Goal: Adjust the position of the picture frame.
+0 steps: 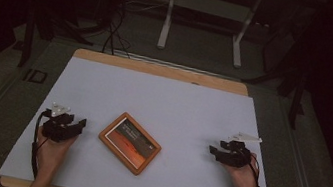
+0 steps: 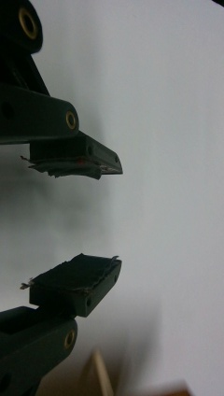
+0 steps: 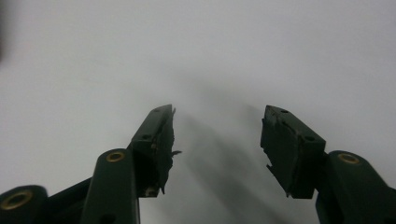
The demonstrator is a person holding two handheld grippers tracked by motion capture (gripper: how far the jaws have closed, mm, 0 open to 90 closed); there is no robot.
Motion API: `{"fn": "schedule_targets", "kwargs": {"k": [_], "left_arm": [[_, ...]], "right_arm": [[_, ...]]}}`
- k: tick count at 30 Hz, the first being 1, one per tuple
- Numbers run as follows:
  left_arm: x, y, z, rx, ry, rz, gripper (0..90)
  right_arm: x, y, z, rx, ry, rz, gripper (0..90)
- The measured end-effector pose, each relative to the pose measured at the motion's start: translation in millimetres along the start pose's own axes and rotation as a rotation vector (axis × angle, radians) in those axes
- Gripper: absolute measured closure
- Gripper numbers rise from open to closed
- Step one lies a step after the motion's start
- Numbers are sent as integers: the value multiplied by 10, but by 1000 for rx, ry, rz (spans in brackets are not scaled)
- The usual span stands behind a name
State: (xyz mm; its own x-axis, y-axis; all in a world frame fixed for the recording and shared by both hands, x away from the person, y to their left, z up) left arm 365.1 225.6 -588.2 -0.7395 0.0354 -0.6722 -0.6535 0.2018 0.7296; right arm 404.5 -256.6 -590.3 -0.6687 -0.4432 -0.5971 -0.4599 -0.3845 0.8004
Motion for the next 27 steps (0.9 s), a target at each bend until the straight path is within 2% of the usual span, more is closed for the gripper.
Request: {"fn": "schedule_targets", "kwargs": {"k": [1, 2, 4, 7, 9, 14, 15, 16, 18, 22, 23, 26, 27], "left_arm": [[-4, 67, -59, 33, -19, -19, 481], [-3, 98, -85, 46, -26, -26, 481], [-9, 142, -117, 58, -34, -39, 482], [-37, 219, -186, 76, -62, -67, 473], [-40, 234, -218, 87, -75, -68, 469], [-35, 254, -344, 145, -112, -57, 447], [-35, 254, -344, 145, -112, -57, 447], [-35, 281, -394, 172, -113, -61, 447], [-35, 308, -427, 192, -114, -68, 445], [-34, 333, -446, 203, -113, -72, 442], [-26, 358, -485, 211, -124, -71, 430], [-23, 369, -528, 218, -136, -71, 408], [-21, 364, -581, 223, -143, -69, 396]], "right_arm": [[-12, -6, 35, -10, 6, 1, 441], [-26, -13, 66, -17, 17, 3, 443], [-41, -18, 95, -18, 25, 4, 443], [-114, -22, 208, -31, 62, 5, 444], [-169, -29, 274, -45, 80, 1, 450], [-348, -99, 464, -71, 143, 5, 457], [-348, -99, 464, -71, 143, 5, 457], [-386, -113, 507, -75, 157, 6, 456], [-511, -152, 635, -90, 187, -2, 436], [-618, -194, 757, -114, 207, -7, 433], [-674, -227, 831, -124, 225, -6, 432], [-719, -260, 904, -133, 241, -3, 430], [-761, -295, 970, -141, 256, -3, 429]]}}
Point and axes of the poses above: each handheld gripper's, and its own axes: y roughly backward along the jaws, x roughly out of its underside, z roughly to its left, the point moved 10 cm from there along -y, roughly forward along the jaws, and after that the axes turned 9 degrees about z, right-handed, at the moved point
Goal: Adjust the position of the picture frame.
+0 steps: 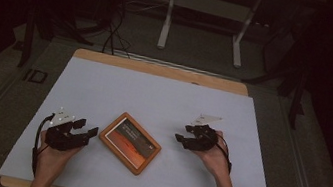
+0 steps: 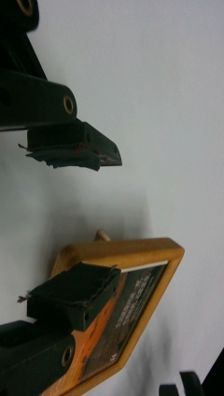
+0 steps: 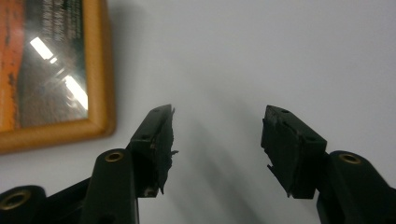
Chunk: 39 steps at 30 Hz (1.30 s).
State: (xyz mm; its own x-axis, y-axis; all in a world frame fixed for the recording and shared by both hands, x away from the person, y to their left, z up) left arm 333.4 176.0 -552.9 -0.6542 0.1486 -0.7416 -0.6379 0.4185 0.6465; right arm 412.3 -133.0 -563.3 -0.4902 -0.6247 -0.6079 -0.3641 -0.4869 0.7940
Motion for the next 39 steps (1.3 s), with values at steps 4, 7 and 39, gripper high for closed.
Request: {"fn": "schedule_targets", "kwargs": {"k": [4, 7, 39], "left_arm": [[14, -47, -79, 11, -2, 13, 359], [23, -60, -93, 16, -2, 21, 331], [260, -251, -353, 175, 106, 142, 352]], "right_arm": [[-100, -76, 102, -23, 14, -4, 428], [-133, -106, 142, -30, 24, -4, 427], [-557, -548, 884, -201, 149, 8, 430]]}}
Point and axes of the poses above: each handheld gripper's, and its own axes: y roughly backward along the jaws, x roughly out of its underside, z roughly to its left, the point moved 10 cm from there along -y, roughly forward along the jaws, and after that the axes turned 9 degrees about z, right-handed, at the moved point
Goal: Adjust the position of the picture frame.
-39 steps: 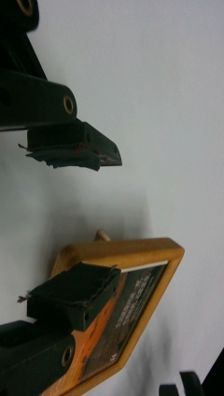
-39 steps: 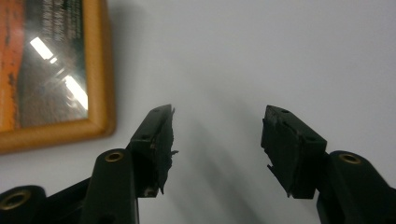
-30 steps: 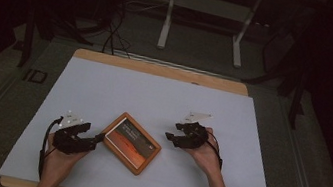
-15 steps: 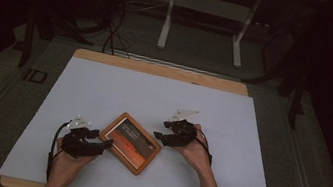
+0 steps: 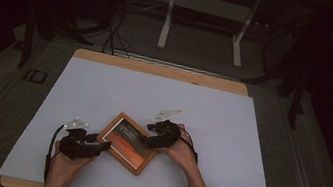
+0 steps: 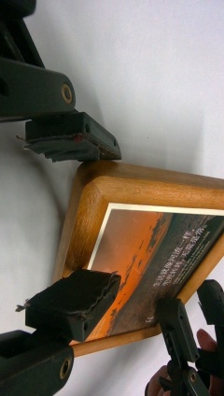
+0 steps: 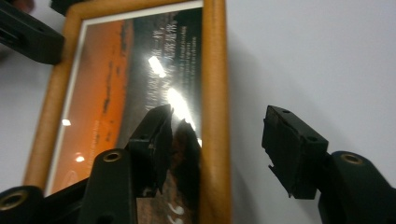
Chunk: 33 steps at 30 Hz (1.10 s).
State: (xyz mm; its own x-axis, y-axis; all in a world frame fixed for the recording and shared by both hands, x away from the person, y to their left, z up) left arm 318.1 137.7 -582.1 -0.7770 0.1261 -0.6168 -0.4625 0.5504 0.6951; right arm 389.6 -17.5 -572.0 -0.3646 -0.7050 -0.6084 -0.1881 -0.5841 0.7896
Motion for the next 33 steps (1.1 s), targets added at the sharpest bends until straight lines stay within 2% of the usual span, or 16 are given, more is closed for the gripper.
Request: {"fn": "schedule_targets", "kwargs": {"k": [3, 8, 12, 19, 22, 26, 28, 29, 33], "left_arm": [[5, 0, 1, -1, 5, -1, 353], [27, -10, 3, 15, 28, 2, 347], [39, -29, -13, 23, 34, 12, 327], [94, -49, -19, 36, 90, 28, 305], [106, -66, -38, 55, 104, 33, 289], [100, -70, -45, 63, 107, 35, 290], [102, -70, -42, 65, 108, 37, 293], [105, -73, -43, 79, 121, 41, 297], [108, -88, -41, 93, 145, 50, 298]], "right_arm": [[-9, -6, 19, -11, 3, 2, 435], [1, -44, 111, -88, 4, 28, 412], [5, -62, 118, -99, -3, 36, 401], [-7, -53, 130, -103, 3, 33, 405], [-6, -59, 131, -107, -3, 40, 394], [-10, -91, 130, -116, -3, 58, 363], [-14, -99, 133, -125, -8, 62, 353], [-16, -123, 139, -155, -21, 77, 332], [-34, -137, 147, -166, -22, 83, 331]]}}
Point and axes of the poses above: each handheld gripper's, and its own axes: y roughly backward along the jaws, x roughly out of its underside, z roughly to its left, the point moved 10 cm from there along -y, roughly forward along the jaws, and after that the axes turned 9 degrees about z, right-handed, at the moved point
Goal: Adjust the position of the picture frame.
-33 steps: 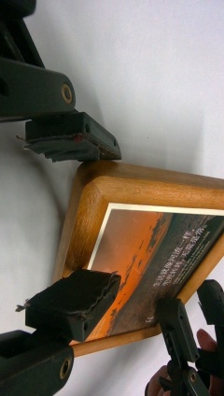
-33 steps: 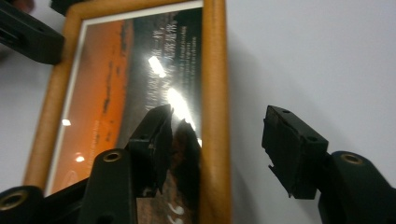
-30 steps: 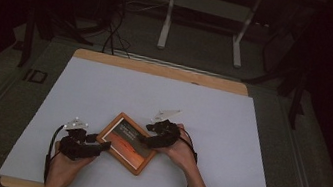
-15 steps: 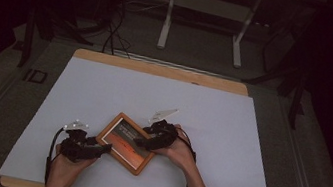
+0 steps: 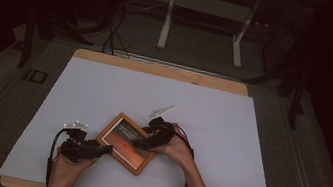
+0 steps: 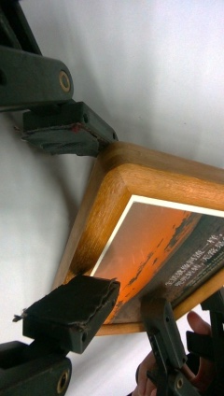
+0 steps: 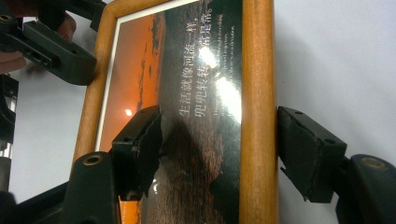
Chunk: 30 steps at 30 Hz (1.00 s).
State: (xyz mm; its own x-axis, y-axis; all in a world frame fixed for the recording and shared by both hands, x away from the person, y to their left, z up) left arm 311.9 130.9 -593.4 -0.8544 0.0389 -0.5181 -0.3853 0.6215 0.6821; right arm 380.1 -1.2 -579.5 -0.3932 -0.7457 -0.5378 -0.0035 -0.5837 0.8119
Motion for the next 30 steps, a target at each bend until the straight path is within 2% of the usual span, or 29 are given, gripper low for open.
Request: {"fn": "schedule_targets", "kwargs": {"k": [8, 9, 10, 11, 12, 13, 14, 16, 20, 25, 30], "left_arm": [[-53, -34, -31, 20, -6, 0, 298], [-92, -117, -109, 40, -36, 13, 324], [-92, -117, -109, 40, -36, 13, 331], [-108, -175, -189, 63, -62, 23, 344], [-108, -175, -189, 63, -62, 23, 338], [-119, -180, -218, 63, -81, 33, 338], [-124, -176, -217, 63, -80, 34, 344], [-126, -176, -214, 66, -66, 32, 353], [-152, -163, -222, 76, -80, 32, 366], [-237, -103, -301, 78, -149, 9, 424], [-322, -87, -355, 77, -188, 11, 456]], "right_arm": [[27, 2, -25, 5, -14, -16, 331], [42, 10, -32, 15, -4, -22, 418], [34, 22, -14, 8, 10, -32, 431], [21, 37, 13, -5, 14, -42, 467], [21, 37, 13, -5, 14, -42, 467], [8, 41, 42, -18, 20, -43, 486], [2, 27, 63, -8, 36, -22, 470], [-16, 20, 67, -10, 35, -22, 471], [-20, -1, 62, -49, 25, -21, 417], [-29, 36, 57, -111, 11, -40, 378], [-19, 104, 26, -115, 12, -51, 384]]}}
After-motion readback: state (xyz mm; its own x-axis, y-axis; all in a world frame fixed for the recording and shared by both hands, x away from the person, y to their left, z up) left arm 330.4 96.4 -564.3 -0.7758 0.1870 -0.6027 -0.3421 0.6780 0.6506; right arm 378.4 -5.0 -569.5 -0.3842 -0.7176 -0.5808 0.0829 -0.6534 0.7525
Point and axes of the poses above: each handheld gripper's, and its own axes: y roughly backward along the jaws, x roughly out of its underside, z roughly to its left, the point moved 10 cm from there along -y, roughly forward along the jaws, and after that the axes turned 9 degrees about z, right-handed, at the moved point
